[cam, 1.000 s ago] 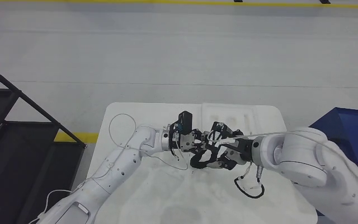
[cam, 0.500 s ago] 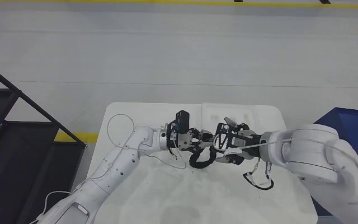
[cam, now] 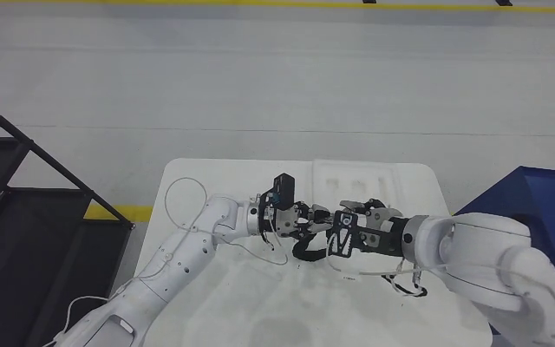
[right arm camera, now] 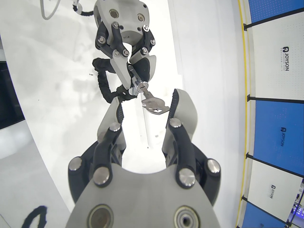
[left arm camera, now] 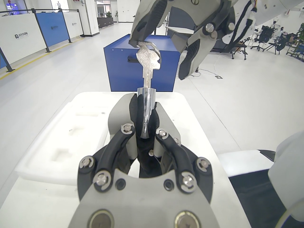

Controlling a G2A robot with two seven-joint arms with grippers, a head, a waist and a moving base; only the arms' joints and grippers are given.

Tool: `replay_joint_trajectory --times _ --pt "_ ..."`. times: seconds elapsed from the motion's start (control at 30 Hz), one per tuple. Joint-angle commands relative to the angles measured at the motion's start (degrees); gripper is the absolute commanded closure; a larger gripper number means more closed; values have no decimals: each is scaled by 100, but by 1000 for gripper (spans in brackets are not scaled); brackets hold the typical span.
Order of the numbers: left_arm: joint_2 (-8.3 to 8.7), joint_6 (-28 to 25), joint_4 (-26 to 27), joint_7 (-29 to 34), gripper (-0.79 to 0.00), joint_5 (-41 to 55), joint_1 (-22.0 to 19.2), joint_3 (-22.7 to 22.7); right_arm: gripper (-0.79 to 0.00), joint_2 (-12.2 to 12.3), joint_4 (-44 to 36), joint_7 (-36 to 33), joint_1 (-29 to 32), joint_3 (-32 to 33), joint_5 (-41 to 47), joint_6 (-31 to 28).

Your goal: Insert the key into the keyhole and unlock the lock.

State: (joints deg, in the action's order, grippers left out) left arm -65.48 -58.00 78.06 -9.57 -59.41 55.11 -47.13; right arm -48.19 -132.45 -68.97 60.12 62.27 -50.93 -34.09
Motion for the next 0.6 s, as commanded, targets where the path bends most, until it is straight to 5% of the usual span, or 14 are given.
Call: replay_joint_trajectory --times 0.0,0.2,0.3,0.57 --pt "4 0 -14 21 0 38 -10 30 -339 -1 -13 -23 1 -42 -84 33" --pt "7 0 -15 40 0 98 -43 98 -249 -5 -74 -41 6 -147 -368 103" --pt "15 0 -9 38 0 114 -50 111 0 -7 -92 18 27 -151 -395 179" --pt "31 0 15 40 0 117 -62 140 0 7 -109 78 94 21 -147 404"
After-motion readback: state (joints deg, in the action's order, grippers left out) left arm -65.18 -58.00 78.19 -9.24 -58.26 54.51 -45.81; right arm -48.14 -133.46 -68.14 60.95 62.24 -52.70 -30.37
